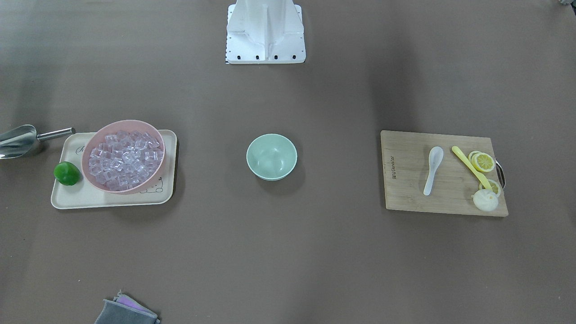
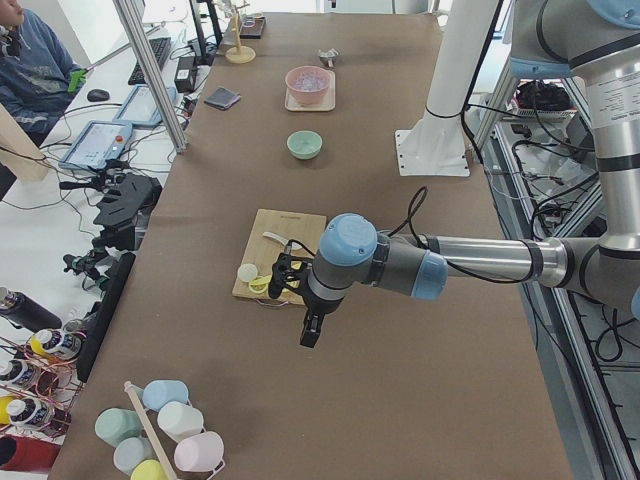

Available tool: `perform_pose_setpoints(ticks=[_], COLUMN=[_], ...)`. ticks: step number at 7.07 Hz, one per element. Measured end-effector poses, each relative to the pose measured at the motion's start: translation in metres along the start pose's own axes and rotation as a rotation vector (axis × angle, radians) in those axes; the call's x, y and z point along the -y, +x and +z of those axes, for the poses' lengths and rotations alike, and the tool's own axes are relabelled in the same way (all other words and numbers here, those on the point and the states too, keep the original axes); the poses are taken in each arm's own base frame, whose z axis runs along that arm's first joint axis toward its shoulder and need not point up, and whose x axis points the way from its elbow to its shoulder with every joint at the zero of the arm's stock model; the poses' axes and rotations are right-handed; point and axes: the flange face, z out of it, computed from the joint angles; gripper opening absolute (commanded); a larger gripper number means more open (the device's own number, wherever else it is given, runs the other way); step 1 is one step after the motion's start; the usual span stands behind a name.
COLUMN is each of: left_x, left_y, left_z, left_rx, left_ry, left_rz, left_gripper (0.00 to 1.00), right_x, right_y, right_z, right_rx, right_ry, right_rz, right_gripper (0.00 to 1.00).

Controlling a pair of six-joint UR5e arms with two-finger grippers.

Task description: Put spoon and ice into bowl

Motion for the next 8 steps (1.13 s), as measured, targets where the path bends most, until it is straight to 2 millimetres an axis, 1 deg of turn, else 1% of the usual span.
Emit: perform_pose_setpoints(ticks=[2,3,4,5,6,7,8], left_x=[0.003,0.005,0.007,0.01,0.013,0.014,0.014], left_y=[0.001,0.002,0.005,0.008,0.012,0.014,0.013], left_z=[0.0,-0.001,-0.001,0.001,0.002,0.002,0.005], left_rx=[-0.003,-0.005,-0.012,-0.033,-0.059,-0.073,-0.079], left_ry=[0.012,0.017,0.023,0.027,0.029,0.029,0.025], left_rz=[-0.019,-0.021,-0.011,0.001,0.011,0.014,0.011], left_gripper=[0.98,0.98,0.98,0.98,0.98,0.98,0.98], right_x=[0.004,0.011,0.026,0.05,0.08,0.105,0.13], right_y=[-0.006,-0.013,-0.031,-0.061,-0.103,-0.146,-0.196], right_z=[-0.002,-0.004,-0.003,0.003,0.012,0.022,0.035], right_rx=[0.028,0.038,0.052,0.075,0.107,0.131,0.137], right_ry=[0.023,0.044,0.07,0.091,0.098,0.093,0.089], right_rz=[-0.011,0.002,0.024,0.053,0.09,0.12,0.148], right_gripper=[1.0,1.0,1.0,0.99,0.98,0.97,0.94])
